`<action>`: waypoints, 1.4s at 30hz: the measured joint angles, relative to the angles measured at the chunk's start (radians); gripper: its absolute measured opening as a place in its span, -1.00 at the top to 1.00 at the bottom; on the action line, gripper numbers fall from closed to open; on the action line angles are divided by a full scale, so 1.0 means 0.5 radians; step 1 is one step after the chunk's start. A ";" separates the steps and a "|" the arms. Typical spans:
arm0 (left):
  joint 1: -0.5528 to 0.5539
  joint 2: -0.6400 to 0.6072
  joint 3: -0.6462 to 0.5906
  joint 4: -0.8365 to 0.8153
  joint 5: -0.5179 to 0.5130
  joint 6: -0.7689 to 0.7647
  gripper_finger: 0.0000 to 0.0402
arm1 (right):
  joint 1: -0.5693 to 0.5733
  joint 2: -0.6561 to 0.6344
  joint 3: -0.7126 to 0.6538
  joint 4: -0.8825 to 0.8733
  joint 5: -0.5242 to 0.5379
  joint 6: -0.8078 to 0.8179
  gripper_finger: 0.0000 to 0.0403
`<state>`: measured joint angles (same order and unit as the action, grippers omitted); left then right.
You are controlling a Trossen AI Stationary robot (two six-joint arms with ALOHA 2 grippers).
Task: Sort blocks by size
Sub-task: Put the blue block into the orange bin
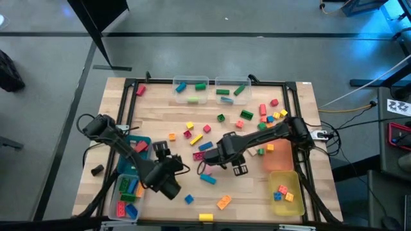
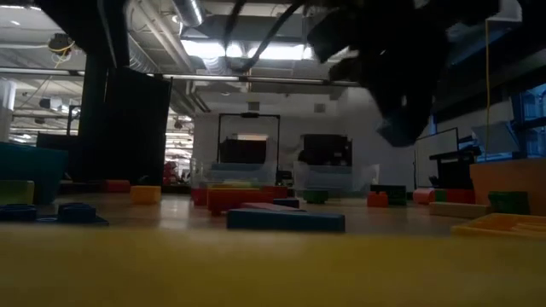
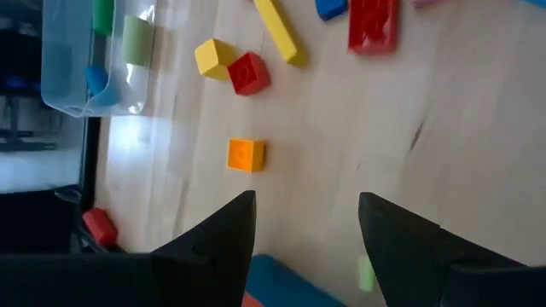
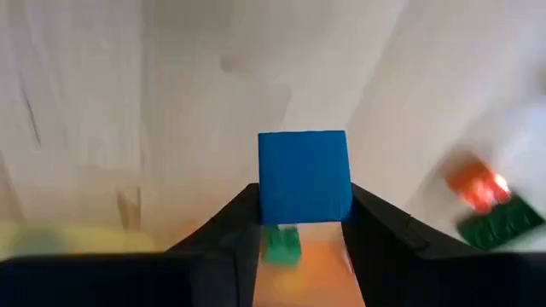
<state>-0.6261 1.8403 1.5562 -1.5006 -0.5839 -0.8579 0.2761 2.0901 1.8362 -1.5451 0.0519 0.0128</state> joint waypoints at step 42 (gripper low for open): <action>0.608 0.000 -0.401 1.270 0.787 1.147 0.04 | 0.574 -1.136 -1.817 0.265 0.120 1.686 0.20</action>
<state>-0.3221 1.8400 1.3557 -0.8655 -0.1902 -0.2844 0.5629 1.5219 0.9276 -1.4127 0.1121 0.8559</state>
